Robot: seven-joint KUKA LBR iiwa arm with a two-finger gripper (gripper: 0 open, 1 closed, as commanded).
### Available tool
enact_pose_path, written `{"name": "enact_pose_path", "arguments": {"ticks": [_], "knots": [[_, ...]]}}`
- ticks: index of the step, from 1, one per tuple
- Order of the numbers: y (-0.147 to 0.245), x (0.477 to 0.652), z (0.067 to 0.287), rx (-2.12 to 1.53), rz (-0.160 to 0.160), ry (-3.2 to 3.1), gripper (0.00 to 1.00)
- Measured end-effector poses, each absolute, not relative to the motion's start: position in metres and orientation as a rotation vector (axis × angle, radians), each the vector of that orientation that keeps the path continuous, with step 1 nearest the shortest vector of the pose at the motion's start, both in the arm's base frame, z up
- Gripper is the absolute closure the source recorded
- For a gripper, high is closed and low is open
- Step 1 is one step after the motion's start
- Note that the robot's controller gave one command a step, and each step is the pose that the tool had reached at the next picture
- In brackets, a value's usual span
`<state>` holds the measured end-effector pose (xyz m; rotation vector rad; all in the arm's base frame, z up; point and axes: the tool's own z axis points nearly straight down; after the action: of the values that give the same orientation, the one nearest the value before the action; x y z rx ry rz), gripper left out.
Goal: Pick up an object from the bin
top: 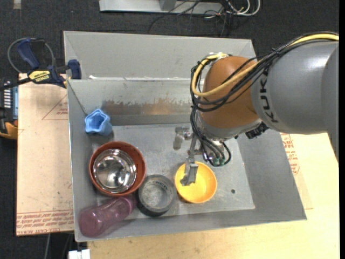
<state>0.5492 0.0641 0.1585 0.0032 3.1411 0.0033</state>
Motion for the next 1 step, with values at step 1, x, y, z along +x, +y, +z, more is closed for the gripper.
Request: {"name": "enact_pose_path", "arguments": {"ticks": [1], "knots": [[0.0641, 0.5492, 0.1585, 0.003, 0.003, 3.141, 0.00]]}}
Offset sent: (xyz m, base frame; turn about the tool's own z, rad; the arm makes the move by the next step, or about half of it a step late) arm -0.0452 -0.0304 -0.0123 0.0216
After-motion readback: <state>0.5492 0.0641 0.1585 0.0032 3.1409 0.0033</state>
